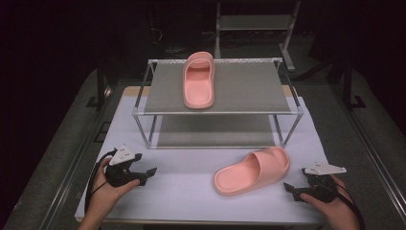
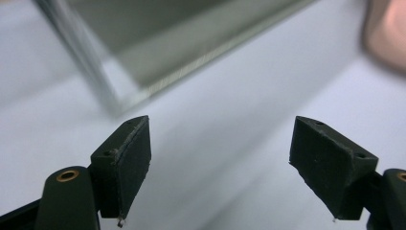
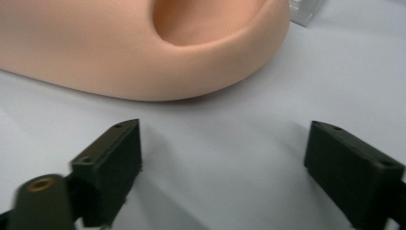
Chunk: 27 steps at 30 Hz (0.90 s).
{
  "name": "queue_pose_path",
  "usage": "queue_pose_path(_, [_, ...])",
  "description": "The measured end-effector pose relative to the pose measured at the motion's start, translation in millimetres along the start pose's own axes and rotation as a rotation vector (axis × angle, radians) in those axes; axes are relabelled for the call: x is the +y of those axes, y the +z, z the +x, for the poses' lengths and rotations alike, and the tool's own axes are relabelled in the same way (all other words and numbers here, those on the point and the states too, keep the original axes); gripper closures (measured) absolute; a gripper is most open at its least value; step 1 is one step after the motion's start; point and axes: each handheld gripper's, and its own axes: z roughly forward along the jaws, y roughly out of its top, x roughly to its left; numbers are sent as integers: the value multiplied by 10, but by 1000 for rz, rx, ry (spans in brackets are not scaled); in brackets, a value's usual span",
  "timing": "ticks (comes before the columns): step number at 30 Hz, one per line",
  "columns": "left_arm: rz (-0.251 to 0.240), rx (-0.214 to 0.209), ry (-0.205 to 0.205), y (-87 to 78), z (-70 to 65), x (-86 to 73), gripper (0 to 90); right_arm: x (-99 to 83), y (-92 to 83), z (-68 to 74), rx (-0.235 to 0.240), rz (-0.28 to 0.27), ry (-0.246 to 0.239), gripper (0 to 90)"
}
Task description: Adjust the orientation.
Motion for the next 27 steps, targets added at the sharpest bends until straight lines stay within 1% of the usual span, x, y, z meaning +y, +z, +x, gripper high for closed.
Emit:
queue_pose_path(1, [19, -4, -20, 41, 39, -95, 214, -3, -16, 6, -2, -11, 8, 221])
queue_pose_path(3, [35, -3, -32, 74, 81, -160, 214, 0, -34, 6, 1, -13, 11, 308])
queue_pose_path(5, [48, 15, -35, 110, 103, -205, 214, 9, -54, 1, 3, -13, 15, 401])
queue_pose_path(6, [56, 18, -42, 128, 109, -221, 214, 15, -64, -3, 4, -14, 20, 442])
queue_pose_path(8, [62, 21, -42, 148, 109, -236, 214, 36, -90, -16, -5, -21, 22, 549])
queue_pose_path(9, [70, 24, -14, 182, 84, -269, 204, 51, -103, -28, -11, -24, 28, 601])
queue_pose_path(10, [70, 26, 5, 190, 68, -278, 174, 67, -115, -42, -15, -30, 34, 669])
queue_pose_path(11, [65, 31, 7, 190, 61, -282, 165, 89, -126, -59, -18, -29, 48, 728])
queue_pose_path(13, [57, 33, 0, 191, 60, -293, 163, 149, -142, -105, -27, -33, 62, 855])
queue_pose_path(14, [56, 33, -1, 192, 60, -293, 163, 184, -144, -132, -30, -32, 69, 896])
queue_pose_path(15, [60, 38, 5, 193, 57, -292, 161, 219, -141, -160, -31, -30, 77, 899])
queue_pose_path(16, [63, 50, 1, 198, 52, -291, 144, 256, -133, -187, -26, -27, 87, 900])
queue_pose_path(17, [67, 46, -3, 198, 61, -290, 129, 293, -121, -211, -22, -24, 93, 900])
queue_pose_path(18, [67, 46, -3, 198, 61, -290, 129, 293, -121, -211, -22, -24, 93, 900])
queue_pose_path(19, [63, 43, -9, 202, 67, -291, 129, 377, -79, -250, -20, -26, 101, 900])
queue_pose_path(23, [63, 43, -10, 202, 70, -291, 129, 492, 14, -301, -7, -28, 102, 900])
queue_pose_path(27, [64, 40, -11, 202, 71, -291, 129, 573, 103, -328, -19, -20, 99, 900])
